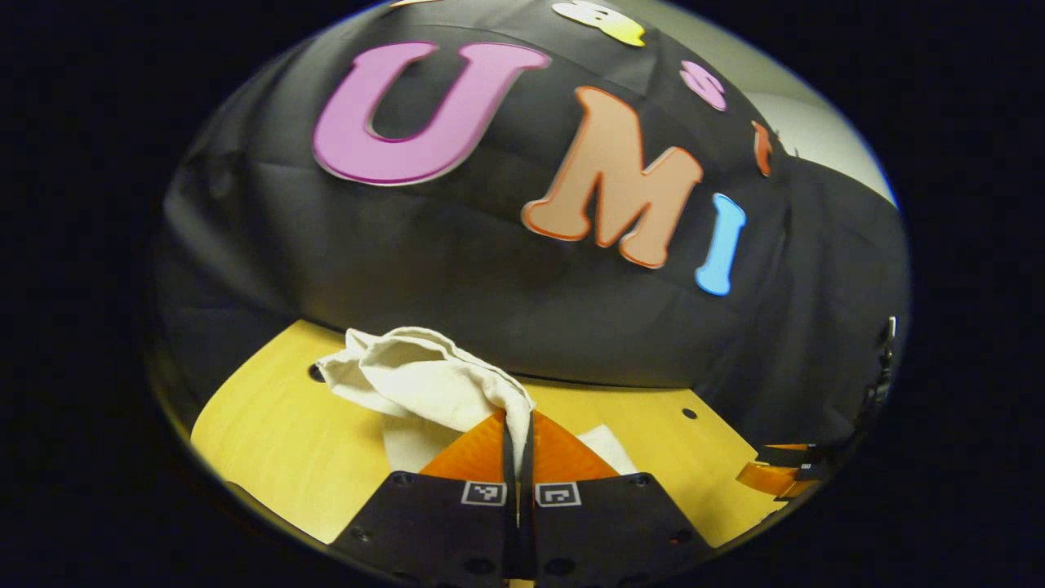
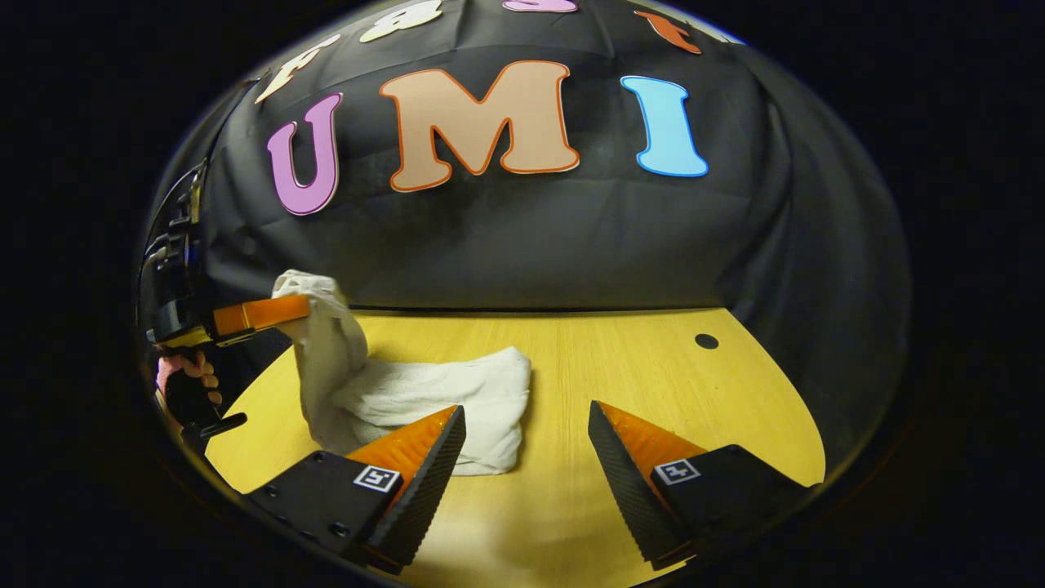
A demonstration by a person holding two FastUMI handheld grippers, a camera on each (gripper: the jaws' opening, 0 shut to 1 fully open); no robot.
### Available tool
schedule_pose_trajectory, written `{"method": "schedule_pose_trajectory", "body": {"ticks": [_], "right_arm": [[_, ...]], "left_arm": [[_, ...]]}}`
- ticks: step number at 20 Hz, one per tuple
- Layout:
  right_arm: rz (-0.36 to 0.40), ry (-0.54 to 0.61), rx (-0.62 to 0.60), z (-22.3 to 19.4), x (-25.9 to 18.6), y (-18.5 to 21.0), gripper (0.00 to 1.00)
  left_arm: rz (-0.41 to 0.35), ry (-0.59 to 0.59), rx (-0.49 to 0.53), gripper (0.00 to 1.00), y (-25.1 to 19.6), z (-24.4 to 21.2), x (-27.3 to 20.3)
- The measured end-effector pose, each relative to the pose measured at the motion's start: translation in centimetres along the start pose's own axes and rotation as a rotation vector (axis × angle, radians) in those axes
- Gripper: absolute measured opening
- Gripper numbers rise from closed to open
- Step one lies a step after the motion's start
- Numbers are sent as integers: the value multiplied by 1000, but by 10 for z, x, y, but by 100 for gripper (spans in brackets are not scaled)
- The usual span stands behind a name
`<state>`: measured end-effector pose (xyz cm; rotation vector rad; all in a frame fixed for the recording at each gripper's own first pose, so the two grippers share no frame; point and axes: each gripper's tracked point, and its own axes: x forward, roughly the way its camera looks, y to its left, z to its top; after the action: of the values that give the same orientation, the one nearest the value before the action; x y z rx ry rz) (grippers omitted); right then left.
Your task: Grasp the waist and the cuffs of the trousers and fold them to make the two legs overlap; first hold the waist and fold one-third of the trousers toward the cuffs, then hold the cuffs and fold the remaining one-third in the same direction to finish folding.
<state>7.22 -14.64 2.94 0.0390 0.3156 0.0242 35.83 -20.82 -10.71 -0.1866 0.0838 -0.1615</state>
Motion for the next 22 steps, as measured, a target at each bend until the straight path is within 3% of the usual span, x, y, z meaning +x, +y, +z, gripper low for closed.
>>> {"method": "schedule_pose_trajectory", "body": {"ticks": [3,4,8,12,15,16,20,22], "right_arm": [[-2,-4,12,3,-2,-20,97],[0,-2,12,3,-3,-25,94],[0,9,-15,-1,-5,-48,97],[6,25,-15,-8,-8,-64,97],[7,37,-9,-14,-11,-74,97],[7,39,-8,-16,-11,-76,97],[8,38,-9,-16,-18,-82,97],[13,34,-8,-15,-19,-80,97]], "left_arm": [[-54,72,53,0,-52,-33,26],[-60,98,59,0,-64,-46,33],[-64,183,102,0,-92,-101,58],[-83,257,232,9,-119,-154,67],[-113,290,236,18,-137,-177,71],[-130,296,220,27,-145,-180,70],[-142,276,219,95,-155,-174,61],[-125,237,217,96,-154,-162,54]]}}
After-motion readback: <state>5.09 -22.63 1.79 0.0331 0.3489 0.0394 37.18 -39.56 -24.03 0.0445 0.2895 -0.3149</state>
